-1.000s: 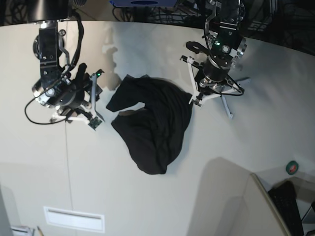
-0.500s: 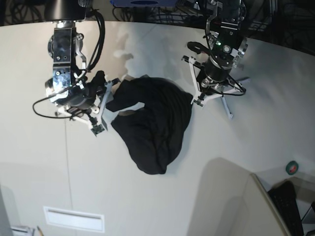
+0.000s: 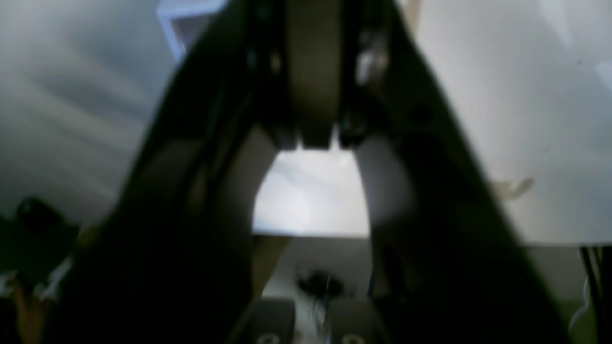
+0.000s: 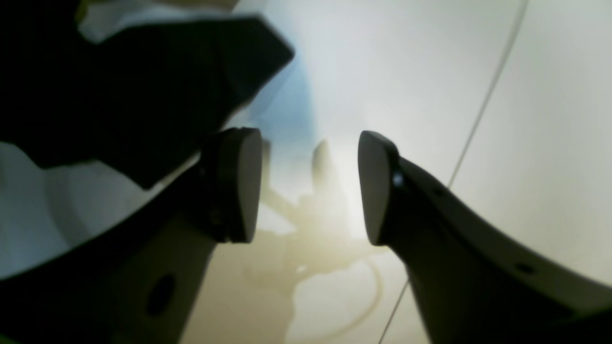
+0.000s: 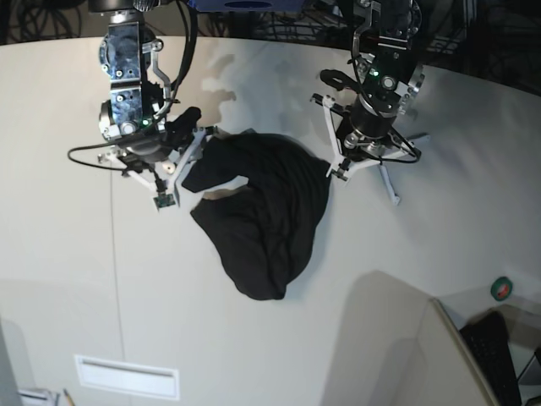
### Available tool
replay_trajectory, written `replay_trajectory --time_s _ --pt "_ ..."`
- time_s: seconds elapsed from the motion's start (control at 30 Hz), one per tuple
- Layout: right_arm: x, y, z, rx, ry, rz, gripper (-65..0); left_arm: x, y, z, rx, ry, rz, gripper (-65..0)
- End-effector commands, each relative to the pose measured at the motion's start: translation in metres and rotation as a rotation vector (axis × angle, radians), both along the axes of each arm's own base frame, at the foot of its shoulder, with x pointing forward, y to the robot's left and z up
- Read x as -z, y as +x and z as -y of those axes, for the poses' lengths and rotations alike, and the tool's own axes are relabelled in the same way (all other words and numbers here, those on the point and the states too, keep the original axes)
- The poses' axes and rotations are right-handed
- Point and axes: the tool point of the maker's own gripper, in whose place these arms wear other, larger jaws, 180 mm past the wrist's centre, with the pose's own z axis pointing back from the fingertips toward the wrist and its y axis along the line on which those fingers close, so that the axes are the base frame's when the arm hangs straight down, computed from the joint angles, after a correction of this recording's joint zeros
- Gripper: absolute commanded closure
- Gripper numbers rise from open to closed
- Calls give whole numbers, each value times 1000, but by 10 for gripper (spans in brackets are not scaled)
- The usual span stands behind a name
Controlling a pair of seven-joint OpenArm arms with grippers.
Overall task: Layout the t-shirt on the table in an organized manner, then fold the t-shirt properly
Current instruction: 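Grasp the t-shirt edge with the right gripper, then drag the grasped t-shirt edge away from the left gripper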
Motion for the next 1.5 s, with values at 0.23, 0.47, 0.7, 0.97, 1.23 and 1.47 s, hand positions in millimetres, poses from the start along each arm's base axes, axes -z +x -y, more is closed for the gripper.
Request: replay_trajectory --time_s 0.23,0.47,0.7,0.97,1.23,1.47 --pt "-8 19 2 112 126 8 -350 -7 3 1 -1 -9 31 -5" --pt "-23 30 -16 247 457 2 -348 -4 -4 1 -1 -9 15 -5" --pt "-11 31 -23 280 547 -32 -345 -3 -6 1 1 -3 12 -5" --pt "2 41 -47 231 573 -77 -348 -3 -6 0 2 0 10 -3" --pt "29 29 -54 265 586 -123 -347 -2 -6 0 2 0 10 -3" --pt "26 32 -70 203 662 -153 -341 -2 -6 0 1 0 9 -3"
